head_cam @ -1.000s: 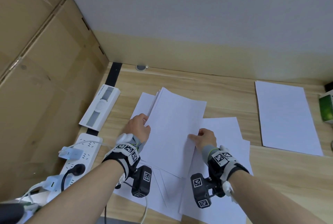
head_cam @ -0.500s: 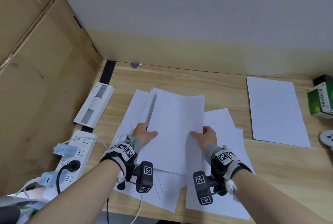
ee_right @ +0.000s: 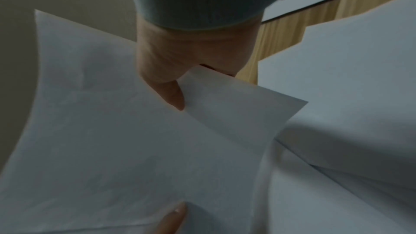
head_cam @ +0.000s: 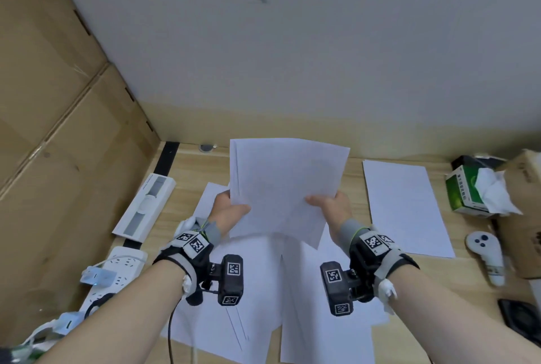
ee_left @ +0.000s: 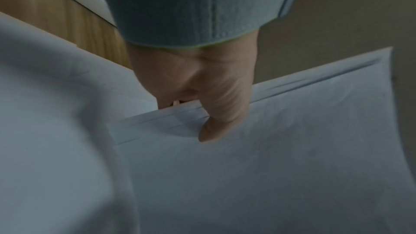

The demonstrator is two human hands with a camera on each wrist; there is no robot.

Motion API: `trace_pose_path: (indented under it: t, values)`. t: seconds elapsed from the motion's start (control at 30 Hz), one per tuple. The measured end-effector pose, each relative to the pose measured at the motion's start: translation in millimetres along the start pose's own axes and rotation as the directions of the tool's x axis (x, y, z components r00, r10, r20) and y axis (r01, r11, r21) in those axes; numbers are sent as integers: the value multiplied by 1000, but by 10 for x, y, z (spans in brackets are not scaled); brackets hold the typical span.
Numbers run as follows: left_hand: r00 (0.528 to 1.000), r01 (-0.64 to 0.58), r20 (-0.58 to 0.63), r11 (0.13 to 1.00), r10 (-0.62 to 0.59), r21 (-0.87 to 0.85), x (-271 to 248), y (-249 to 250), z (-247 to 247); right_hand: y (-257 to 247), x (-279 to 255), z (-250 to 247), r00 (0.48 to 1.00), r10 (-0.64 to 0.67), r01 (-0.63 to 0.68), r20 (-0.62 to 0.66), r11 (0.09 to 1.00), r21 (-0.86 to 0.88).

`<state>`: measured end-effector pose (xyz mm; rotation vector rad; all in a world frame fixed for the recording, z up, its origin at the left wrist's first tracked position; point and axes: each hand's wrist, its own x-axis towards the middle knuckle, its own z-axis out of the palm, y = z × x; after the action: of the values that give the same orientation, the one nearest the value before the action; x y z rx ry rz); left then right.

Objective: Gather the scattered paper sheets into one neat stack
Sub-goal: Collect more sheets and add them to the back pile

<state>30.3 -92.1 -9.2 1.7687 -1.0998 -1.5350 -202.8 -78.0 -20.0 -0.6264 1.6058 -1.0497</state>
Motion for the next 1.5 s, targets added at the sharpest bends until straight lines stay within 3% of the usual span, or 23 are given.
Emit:
trace_pose_path:
  t: [0.17,0.37,0.5,0.73,1.03,1.23,1.5]
  values:
    - [999,-49,-12,999,49,-9,-82,18,122,40,-104,-184,999,-28,28,32,999,-15]
    - [994,-89,-59,996,87,-22,-182,-37,314,93,-177,-158,1000,-23,21,18,996,83]
    - [998,-59,-35,998,58,-27,-141,-2,326,69,-194,-156,1000,-8,10,-19,996,93]
    - [1000,5,7,1000,-5,0,-78,-286,314,286,-137,-241,999,34,-36,-37,998,-58]
    - [1000,11,21,1000,-10,-15,101,-255,399,393,-95,-324,998,-26,22,-64,998,-61]
    - [996,38,83,999,-39,10,254,-275,922,435,-54,-516,994,-21,15,-103,998,-61]
    - [989,64,130,997,-69,39,432,-149,1648,485,426,-1287,973,-15,-5,-232,996,-86]
